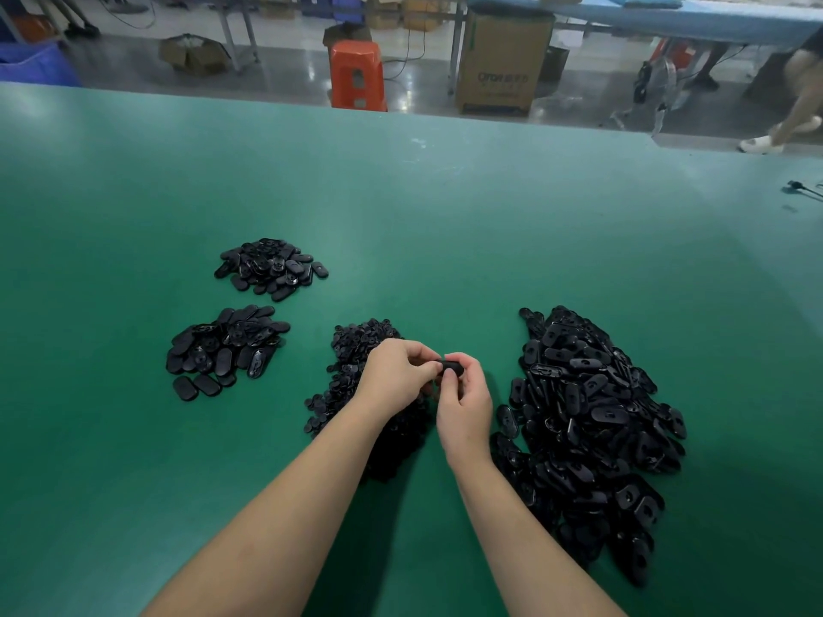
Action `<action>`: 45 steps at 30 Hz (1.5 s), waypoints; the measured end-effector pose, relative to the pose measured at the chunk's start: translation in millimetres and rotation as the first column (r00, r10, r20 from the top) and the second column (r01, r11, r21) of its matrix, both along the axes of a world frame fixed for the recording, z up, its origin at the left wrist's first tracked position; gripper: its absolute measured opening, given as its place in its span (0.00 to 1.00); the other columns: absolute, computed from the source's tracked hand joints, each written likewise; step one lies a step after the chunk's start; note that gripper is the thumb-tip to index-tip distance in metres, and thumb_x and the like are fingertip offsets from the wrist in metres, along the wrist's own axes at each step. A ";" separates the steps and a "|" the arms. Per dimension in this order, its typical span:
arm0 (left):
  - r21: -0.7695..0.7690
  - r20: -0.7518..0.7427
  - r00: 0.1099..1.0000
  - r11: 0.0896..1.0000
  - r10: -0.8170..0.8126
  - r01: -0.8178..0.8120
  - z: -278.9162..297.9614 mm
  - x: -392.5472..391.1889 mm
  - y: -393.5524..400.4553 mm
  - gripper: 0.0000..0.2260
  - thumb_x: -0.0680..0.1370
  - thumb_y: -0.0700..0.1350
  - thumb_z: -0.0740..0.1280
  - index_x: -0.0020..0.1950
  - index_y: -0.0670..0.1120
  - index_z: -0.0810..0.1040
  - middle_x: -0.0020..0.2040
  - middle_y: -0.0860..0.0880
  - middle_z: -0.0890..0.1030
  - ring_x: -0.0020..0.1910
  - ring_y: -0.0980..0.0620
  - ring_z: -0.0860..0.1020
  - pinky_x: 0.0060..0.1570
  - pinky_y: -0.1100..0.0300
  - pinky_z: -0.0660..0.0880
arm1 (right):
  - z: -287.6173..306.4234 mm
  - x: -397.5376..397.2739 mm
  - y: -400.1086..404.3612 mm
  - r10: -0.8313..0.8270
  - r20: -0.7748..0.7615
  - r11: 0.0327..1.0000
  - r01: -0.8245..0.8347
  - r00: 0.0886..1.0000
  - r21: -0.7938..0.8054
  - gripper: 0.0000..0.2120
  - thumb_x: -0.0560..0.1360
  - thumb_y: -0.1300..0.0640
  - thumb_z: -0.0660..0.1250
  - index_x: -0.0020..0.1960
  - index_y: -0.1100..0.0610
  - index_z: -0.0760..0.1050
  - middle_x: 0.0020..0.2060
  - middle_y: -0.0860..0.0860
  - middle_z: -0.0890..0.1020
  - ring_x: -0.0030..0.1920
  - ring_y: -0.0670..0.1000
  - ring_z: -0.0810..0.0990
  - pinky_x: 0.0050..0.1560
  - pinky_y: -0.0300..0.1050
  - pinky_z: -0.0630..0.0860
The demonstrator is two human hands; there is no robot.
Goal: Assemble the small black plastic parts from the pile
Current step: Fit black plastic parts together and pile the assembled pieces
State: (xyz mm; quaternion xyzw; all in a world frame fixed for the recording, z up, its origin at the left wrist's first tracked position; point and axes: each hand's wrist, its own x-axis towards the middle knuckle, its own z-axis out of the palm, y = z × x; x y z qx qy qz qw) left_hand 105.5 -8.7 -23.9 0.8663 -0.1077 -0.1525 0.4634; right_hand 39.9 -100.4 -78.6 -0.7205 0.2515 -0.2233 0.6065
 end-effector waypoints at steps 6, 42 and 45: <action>-0.017 -0.050 0.998 0.999 0.028 -0.029 0.5 0.0 -0.7 0.02 0.75 0.41 0.73 0.44 0.47 0.86 0.35 0.49 0.86 0.35 0.49 0.84 0.38 0.60 0.82 | 0.0 0.2 -0.8 0.009 -0.017 1.000 -0.009 1.000 -0.005 0.10 0.81 0.62 0.62 0.53 0.48 0.77 0.45 0.45 0.83 0.46 0.44 0.80 0.50 0.46 0.78; -0.046 -0.040 0.999 0.999 0.013 -0.015 -5.9 -5.5 1.4 0.07 0.78 0.42 0.70 0.40 0.50 0.83 0.33 0.51 0.83 0.27 0.48 0.83 0.36 0.49 0.84 | 1.2 -1.1 -1.0 0.017 0.002 0.999 -0.017 1.000 -0.040 0.10 0.80 0.60 0.64 0.49 0.44 0.74 0.39 0.45 0.81 0.41 0.45 0.79 0.44 0.43 0.76; -0.041 -0.033 0.999 0.999 0.001 -0.002 -5.4 -4.9 1.9 0.06 0.78 0.42 0.71 0.41 0.50 0.83 0.35 0.50 0.84 0.28 0.49 0.83 0.37 0.49 0.84 | 1.5 -1.1 -0.6 0.023 -0.003 0.999 -0.023 1.000 -0.048 0.10 0.81 0.60 0.63 0.49 0.44 0.74 0.42 0.40 0.81 0.43 0.44 0.79 0.44 0.38 0.75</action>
